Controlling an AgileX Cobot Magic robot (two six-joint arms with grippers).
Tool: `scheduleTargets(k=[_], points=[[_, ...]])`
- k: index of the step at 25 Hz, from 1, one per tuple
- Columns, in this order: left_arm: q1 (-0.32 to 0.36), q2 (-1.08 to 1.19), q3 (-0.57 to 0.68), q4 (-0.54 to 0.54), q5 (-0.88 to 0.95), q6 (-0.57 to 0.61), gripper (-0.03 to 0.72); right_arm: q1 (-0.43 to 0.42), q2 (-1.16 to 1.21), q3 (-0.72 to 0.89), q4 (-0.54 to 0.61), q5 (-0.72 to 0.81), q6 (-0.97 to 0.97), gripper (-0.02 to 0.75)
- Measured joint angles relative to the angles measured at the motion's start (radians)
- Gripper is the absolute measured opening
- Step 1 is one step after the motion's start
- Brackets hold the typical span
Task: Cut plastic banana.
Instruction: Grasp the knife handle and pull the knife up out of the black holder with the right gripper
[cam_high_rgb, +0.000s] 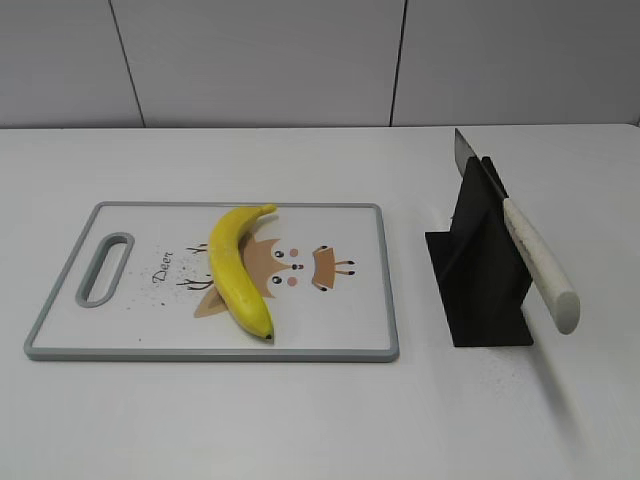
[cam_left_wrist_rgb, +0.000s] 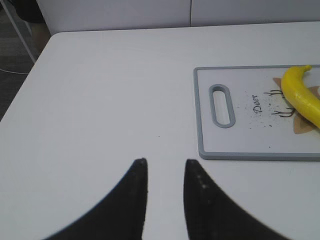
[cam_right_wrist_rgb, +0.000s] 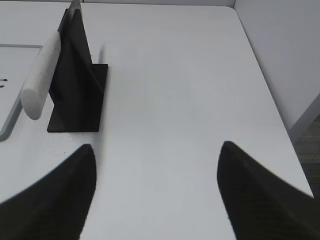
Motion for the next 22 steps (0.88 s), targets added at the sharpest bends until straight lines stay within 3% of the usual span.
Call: scheduleTargets(k=[4,6,11,13,22], points=[[0.000,0.000,0.000,0.000,0.000,0.000,0.238,0.000,0.000,0.000,0.000,0.000,0.000,0.591],[0.000,0.000,0.000,0.000,0.000,0.000,0.282,0.000,0.000,0.000,0.000,0.000,0.000,0.591],[0.000,0.000,0.000,0.000,0.000,0.000,0.562,0.000,0.000,0.000,0.000,0.000,0.000,0.591],[0.000,0.000,0.000,0.000,0.000,0.000,0.606,0.000,0.000,0.000,0.006,0.000,0.000,0.591],[0.000,0.000,0.000,0.000,0.000,0.000,0.615,0.000,0.168,-0.091,0.054,0.058,0.001,0.591]])
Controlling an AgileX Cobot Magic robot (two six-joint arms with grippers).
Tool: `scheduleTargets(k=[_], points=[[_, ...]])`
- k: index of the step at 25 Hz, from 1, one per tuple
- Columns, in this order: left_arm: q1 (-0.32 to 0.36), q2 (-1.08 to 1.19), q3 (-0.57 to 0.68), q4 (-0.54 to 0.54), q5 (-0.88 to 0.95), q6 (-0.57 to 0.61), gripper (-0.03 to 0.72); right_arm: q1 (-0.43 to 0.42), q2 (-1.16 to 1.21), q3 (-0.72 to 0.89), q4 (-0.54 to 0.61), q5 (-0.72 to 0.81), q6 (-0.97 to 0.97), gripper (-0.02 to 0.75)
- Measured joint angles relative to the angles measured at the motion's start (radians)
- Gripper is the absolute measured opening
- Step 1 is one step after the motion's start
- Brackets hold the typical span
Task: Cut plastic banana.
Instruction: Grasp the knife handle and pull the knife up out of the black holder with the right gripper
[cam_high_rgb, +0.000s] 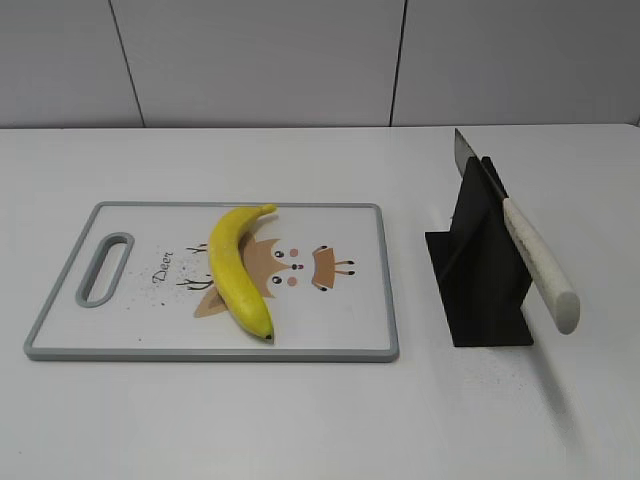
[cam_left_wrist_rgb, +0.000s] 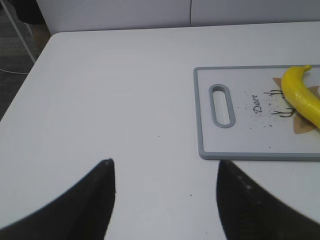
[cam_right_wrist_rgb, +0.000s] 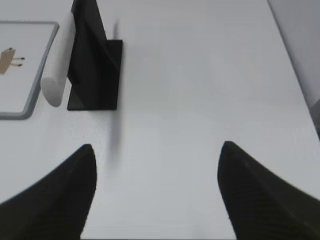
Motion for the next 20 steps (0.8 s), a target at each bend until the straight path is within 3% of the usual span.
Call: scheduleTargets(k=[14,20], points=[[0.000,0.000,0.000,0.000,0.000,0.000,0.593,0.000,0.531,-0.359,0.136,0.176,0.003,0.592],[0.000,0.000,0.000,0.000,0.000,0.000,0.593,0.060,0.714,-0.427,0.177,0.185,0.003,0.591]])
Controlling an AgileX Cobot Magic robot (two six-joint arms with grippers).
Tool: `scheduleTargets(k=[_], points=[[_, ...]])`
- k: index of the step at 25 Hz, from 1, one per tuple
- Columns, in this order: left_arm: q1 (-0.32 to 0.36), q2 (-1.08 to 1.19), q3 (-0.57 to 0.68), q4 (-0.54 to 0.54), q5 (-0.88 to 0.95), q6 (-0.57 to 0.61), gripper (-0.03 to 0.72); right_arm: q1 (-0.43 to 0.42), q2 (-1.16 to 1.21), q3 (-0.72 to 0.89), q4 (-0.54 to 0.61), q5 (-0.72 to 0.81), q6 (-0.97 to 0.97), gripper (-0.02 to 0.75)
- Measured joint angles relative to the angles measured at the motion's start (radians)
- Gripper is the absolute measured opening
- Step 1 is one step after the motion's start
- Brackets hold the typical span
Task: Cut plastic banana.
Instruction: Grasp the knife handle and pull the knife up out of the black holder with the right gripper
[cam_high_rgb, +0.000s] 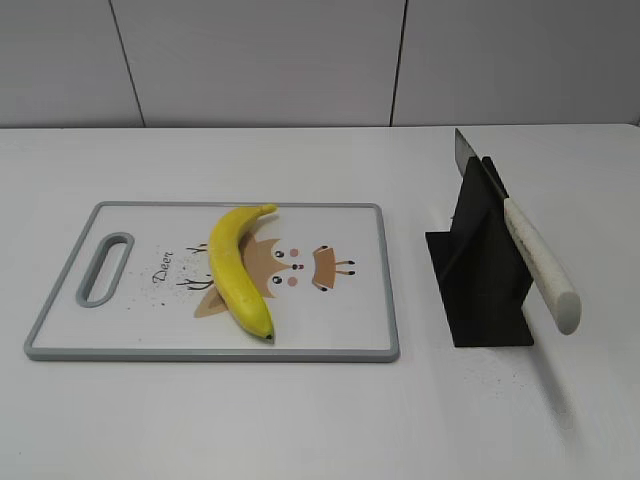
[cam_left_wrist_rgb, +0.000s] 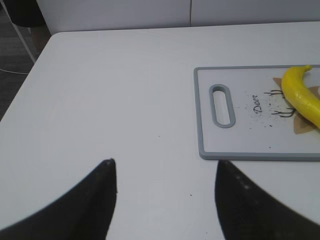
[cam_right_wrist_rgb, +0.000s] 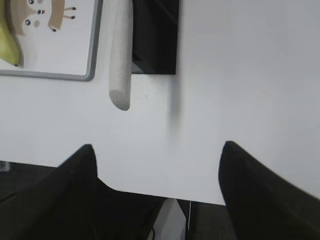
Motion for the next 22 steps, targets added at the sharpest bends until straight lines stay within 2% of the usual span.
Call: scheduleTargets(k=[13,18,22], points=[[0.000,0.000,0.000,0.000,0.000,0.000,0.592,0.182,0.491,-0.273,-0.005,-0.002,0.009,0.591],[0.000,0.000,0.000,0.000,0.000,0.000,0.591,0.266,0.659,-0.354,-0.115,-0.003,0.075,0.591],[0.000,0.000,0.000,0.000,0.000,0.000,0.591,0.282,0.772,-0.373,-0.144,-0.003,0.140,0.591]])
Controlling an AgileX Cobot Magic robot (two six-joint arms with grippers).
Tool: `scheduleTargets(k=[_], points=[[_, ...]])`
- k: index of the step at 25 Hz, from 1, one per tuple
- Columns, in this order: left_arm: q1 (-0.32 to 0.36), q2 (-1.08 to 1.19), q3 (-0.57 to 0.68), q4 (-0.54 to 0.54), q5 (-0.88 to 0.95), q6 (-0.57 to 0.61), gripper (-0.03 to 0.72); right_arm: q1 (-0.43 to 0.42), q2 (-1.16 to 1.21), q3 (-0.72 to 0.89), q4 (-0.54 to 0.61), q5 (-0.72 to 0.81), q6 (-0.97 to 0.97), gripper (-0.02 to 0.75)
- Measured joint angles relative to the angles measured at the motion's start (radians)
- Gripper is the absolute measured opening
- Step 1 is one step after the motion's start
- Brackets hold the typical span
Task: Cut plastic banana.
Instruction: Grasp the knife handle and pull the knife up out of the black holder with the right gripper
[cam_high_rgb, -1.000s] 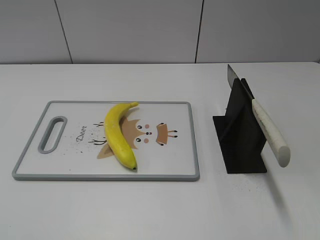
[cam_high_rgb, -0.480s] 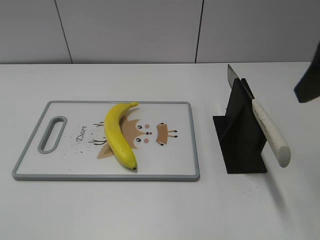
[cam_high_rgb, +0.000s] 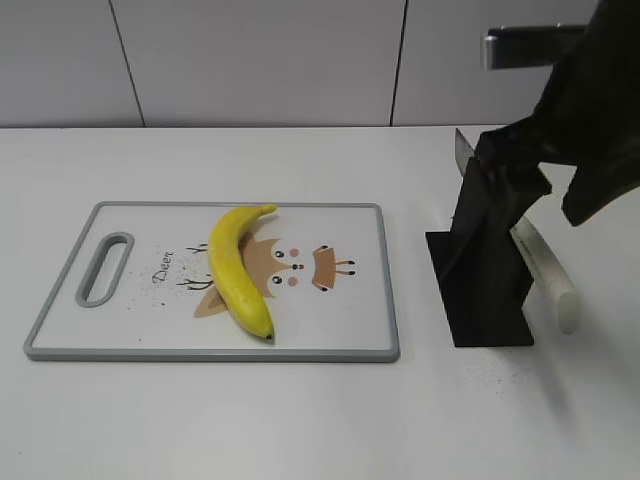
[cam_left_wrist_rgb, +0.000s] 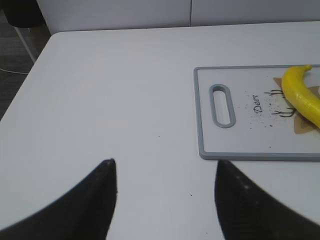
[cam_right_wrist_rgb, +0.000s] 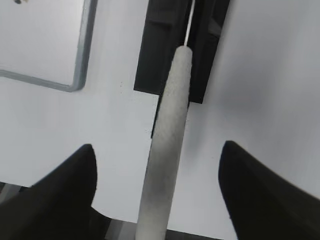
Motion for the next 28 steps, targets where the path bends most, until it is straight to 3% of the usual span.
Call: scheduleTargets(k=[9,21,28], points=[[0.000,0.000,0.000,0.000,0.000,0.000,0.591,0.000,0.110,0.035,-0.022,0.001,0.073,0.580],[0.000,0.000,0.000,0.000,0.000,0.000,0.591,0.001,0.144,0.042,0.009,-0.001,0.082,0.424],[0.000,0.000,0.000,0.001,0.000,0.000,0.591,0.001,0.144,0.042,0.012,0.001,0.084,0.272]])
